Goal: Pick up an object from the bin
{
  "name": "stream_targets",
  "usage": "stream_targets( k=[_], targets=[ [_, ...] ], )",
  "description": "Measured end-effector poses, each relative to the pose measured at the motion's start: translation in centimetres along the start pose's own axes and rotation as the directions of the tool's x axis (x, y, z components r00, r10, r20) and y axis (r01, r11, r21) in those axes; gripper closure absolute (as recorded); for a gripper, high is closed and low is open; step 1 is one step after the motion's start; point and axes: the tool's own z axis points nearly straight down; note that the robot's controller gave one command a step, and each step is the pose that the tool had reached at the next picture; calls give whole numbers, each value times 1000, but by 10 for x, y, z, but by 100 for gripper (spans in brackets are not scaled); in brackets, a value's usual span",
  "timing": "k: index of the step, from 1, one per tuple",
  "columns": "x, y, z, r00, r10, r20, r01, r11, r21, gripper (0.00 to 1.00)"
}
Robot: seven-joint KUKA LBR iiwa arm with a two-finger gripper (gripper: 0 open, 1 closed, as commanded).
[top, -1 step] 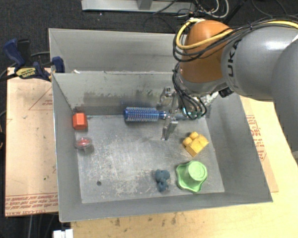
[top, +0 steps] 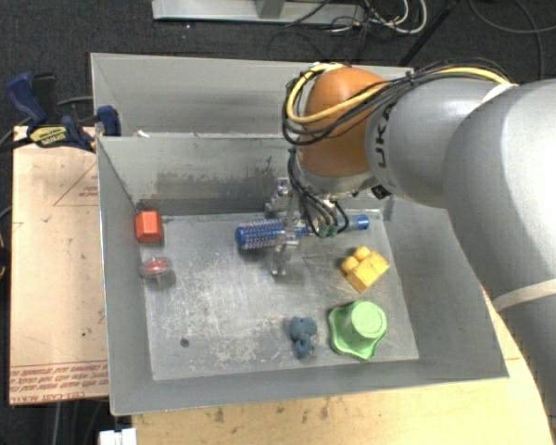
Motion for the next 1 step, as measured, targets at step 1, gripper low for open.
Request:
stream_targets(
  k=[1],
  targets=[
    [-2,-1,-4,1000,2,8,-2,1000,-1,100]
  ],
)
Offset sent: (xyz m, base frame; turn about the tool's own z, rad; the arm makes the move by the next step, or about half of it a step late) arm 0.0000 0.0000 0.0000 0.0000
